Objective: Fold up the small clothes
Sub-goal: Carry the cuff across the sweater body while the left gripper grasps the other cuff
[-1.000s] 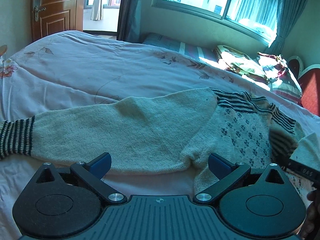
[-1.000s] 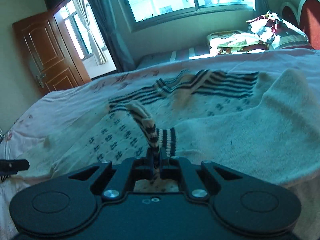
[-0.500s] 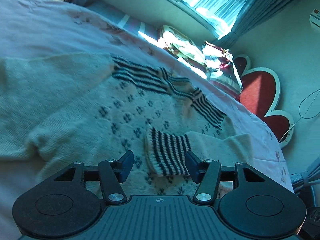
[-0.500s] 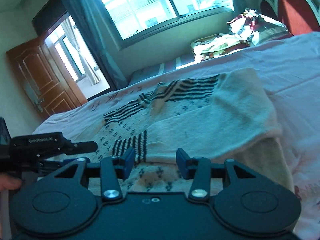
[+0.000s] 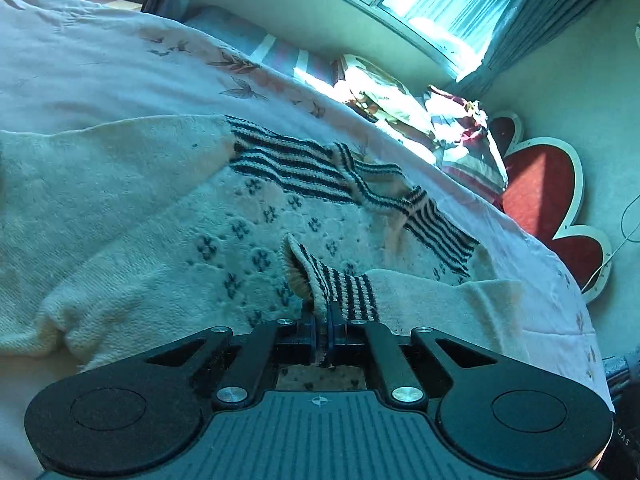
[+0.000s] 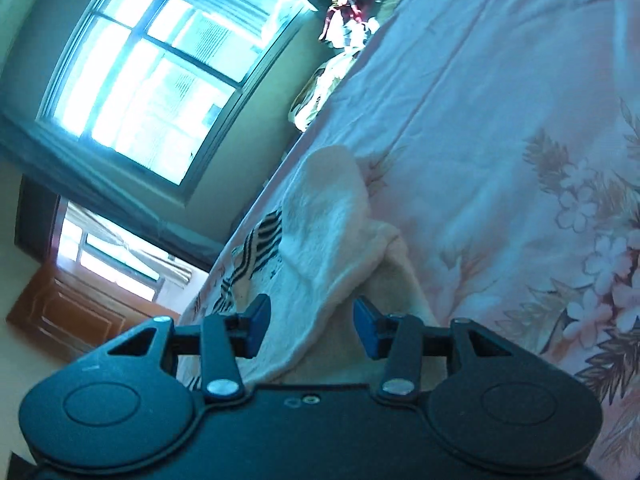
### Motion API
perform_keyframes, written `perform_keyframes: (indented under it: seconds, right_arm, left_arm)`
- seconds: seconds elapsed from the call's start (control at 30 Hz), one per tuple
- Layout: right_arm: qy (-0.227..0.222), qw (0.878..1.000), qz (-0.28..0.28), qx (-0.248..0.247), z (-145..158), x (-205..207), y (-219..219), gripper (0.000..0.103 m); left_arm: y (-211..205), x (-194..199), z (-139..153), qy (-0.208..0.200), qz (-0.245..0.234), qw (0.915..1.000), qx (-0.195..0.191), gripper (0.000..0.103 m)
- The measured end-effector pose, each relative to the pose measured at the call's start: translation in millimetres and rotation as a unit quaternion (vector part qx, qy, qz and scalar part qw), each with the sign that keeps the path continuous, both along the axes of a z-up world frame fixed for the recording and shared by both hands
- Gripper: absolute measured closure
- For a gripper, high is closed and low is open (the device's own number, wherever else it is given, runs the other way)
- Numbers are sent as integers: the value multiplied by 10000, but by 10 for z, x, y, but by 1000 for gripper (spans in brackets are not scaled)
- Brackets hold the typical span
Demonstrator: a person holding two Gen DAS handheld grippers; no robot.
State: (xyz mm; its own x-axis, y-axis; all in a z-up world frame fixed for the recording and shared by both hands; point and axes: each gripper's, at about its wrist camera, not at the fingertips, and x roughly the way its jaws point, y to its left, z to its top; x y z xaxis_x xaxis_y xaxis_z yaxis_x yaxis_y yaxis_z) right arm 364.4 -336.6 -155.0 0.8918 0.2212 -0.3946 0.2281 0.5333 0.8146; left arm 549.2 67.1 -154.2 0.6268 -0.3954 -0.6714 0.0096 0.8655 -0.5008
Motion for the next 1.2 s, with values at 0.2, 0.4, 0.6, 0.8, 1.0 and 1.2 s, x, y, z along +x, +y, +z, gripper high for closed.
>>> perform_keyframes:
  seconds: [0.2, 0.4, 0.6, 0.8, 1.0, 1.2]
  right_arm:
    - [99, 9969, -325, 714, -270, 181, -135, 61]
    - [6, 9957, -681, 628, -305, 327, -155, 61]
    - [13, 9940, -1059, 287, -248, 311, -33, 93]
    - [216, 9986, -464, -164, -188, 294, -122, 81]
    - [-14, 9885, 491, -1427, 9, 506, -296, 80]
    - [17, 9798, 1374, -1455, -103, 802, -408, 78]
  left_arm:
    - [74, 29, -41, 77, 11, 10000, -42, 98]
    - [38, 23, -88, 145, -8, 9999, -39, 98]
    - [56, -26, -78, 23, 179, 9998, 75, 98]
    - [-10, 18, -145, 164, 114, 9993, 318, 98]
    - [51, 7, -177, 160, 89, 9997, 150, 98]
    - [45, -3, -179, 172, 128, 9997, 134, 98]
